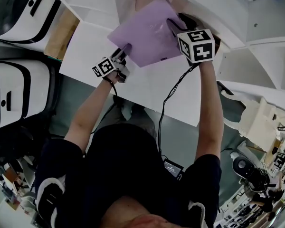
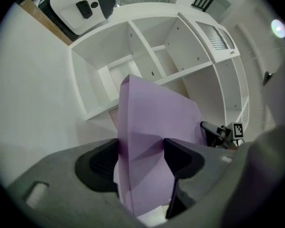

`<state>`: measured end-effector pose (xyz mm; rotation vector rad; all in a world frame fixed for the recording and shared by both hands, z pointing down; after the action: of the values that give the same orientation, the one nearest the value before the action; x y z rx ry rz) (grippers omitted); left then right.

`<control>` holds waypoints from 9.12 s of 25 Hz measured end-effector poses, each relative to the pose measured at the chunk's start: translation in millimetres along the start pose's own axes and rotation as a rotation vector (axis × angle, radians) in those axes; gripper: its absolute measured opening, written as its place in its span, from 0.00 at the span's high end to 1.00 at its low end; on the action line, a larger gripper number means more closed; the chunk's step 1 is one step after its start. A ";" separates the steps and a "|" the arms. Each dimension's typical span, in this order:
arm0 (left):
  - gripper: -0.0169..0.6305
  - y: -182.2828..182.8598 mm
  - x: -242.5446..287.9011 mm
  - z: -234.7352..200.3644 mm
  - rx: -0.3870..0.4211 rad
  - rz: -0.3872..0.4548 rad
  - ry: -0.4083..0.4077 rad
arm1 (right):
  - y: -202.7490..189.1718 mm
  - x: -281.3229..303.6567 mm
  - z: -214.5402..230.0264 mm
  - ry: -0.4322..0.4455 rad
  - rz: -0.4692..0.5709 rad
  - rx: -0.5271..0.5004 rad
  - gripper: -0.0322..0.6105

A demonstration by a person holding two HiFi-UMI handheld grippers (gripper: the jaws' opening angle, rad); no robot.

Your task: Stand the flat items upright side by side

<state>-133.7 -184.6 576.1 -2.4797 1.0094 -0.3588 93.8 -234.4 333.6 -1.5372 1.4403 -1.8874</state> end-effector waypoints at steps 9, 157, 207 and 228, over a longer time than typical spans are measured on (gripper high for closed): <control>0.50 -3.6 33.9 -1.0 -0.063 0.081 -0.038 | 25.5 11.3 11.8 -0.022 -0.019 -0.129 0.66; 0.59 18.6 168.5 -17.0 -0.284 0.067 0.003 | 50.7 139.9 38.3 -0.183 0.021 -0.603 0.79; 0.94 33.7 40.6 101.1 0.570 -0.092 -0.041 | -32.3 8.0 -14.7 -0.094 0.188 0.008 0.95; 0.98 55.4 -51.1 181.3 1.059 -0.021 -0.024 | -80.8 -113.5 -50.8 -0.248 0.314 0.149 0.95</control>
<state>-131.6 -129.9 387.6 -1.5209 0.5410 -0.6558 119.5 -88.6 342.3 -1.3317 1.3105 -1.5260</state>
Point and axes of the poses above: the fingertips, and each gripper's own axes: x forward along the fingers, z to its right, y out of its top, the point moved 6 cm from there along -x, backward along the fingers, and after that the axes turned 4 degrees about x, right-handed, at the moved point
